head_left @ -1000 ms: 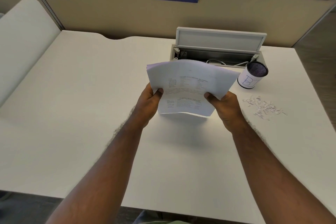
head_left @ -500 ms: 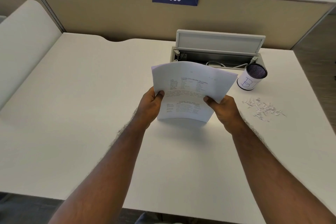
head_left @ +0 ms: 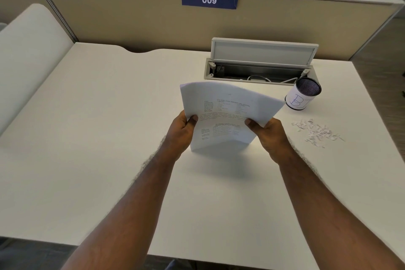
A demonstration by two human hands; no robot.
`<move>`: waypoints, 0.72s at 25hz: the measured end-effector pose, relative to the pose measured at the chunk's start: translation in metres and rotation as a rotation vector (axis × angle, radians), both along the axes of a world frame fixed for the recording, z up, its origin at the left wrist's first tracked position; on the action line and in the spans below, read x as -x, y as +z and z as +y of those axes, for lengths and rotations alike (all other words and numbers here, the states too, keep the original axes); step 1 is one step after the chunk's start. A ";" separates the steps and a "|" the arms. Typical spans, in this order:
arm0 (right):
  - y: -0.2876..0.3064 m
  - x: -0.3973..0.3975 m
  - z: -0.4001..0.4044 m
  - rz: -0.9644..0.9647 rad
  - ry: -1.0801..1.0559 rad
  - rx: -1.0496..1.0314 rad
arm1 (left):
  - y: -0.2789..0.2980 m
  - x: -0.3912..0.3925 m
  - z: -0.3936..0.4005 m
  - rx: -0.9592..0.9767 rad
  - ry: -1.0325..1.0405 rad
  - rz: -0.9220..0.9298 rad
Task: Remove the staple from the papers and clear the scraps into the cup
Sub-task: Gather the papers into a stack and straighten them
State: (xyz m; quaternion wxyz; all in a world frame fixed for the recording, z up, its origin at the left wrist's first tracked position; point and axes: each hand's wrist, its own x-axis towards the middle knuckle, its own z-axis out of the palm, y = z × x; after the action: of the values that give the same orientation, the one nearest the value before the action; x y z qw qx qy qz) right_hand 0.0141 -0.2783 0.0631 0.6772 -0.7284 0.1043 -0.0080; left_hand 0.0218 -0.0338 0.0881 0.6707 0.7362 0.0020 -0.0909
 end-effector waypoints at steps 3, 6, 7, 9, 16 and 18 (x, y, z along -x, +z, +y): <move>0.004 0.000 -0.002 -0.005 0.025 0.025 | 0.001 -0.003 -0.001 -0.034 0.026 -0.005; 0.009 0.003 -0.011 -0.001 0.044 0.061 | 0.003 -0.006 0.000 -0.073 0.065 -0.013; 0.009 0.006 -0.016 0.007 0.047 0.048 | 0.003 -0.006 0.002 -0.063 0.081 -0.015; 0.006 0.015 -0.030 0.038 0.083 0.005 | 0.002 -0.005 0.007 0.005 0.136 0.003; -0.019 0.048 -0.059 0.277 0.259 -0.491 | -0.024 0.005 0.013 0.506 0.402 0.314; -0.019 0.051 -0.049 0.277 0.211 -0.589 | -0.033 0.012 0.002 0.633 0.476 0.425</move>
State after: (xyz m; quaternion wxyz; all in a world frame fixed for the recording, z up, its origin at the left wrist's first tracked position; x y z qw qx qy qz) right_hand -0.0365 -0.3269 0.0436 0.8351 -0.5023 0.1171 0.1914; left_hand 0.0101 -0.0316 0.0551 0.8499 0.4386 0.2810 -0.0795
